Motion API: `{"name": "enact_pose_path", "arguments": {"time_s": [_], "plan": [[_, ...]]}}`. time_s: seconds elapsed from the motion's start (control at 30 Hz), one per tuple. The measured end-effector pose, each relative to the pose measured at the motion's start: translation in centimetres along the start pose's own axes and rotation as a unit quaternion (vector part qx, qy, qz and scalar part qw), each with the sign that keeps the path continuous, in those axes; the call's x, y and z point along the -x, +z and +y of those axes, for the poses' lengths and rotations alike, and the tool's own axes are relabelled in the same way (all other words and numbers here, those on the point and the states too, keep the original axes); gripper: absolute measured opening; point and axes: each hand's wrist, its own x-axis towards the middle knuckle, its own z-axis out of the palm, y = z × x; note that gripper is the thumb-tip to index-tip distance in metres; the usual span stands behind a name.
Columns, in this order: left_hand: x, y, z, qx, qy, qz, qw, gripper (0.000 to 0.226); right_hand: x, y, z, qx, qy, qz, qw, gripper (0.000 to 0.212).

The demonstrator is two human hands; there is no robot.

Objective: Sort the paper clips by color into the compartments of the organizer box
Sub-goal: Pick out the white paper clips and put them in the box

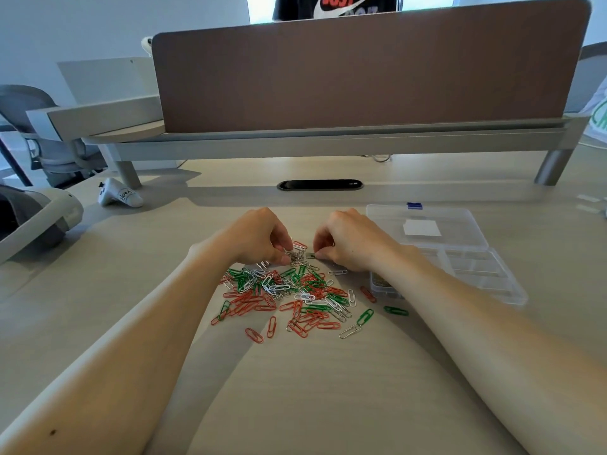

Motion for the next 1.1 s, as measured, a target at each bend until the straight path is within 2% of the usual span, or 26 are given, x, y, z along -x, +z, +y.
{"name": "enact_pose_path", "arguments": {"time_s": [0.43,0.73,1.1], "plan": [[0.2,0.3,0.7,0.031,0.008,0.005,0.999,0.032,0.1,0.0,-0.5,-0.067,-0.016,-0.015,0.998,0.019],[0.3,0.0,0.6,0.007,0.002,0.003,1.000,0.030,0.1,0.1,-0.9,-0.053,-0.003,-0.048,0.997,0.031],[0.1,0.8,1.5,-0.033,0.004,0.002,0.999,0.005,-0.2,0.6,-1.3,-0.048,0.010,-0.029,0.998,0.015]]}}
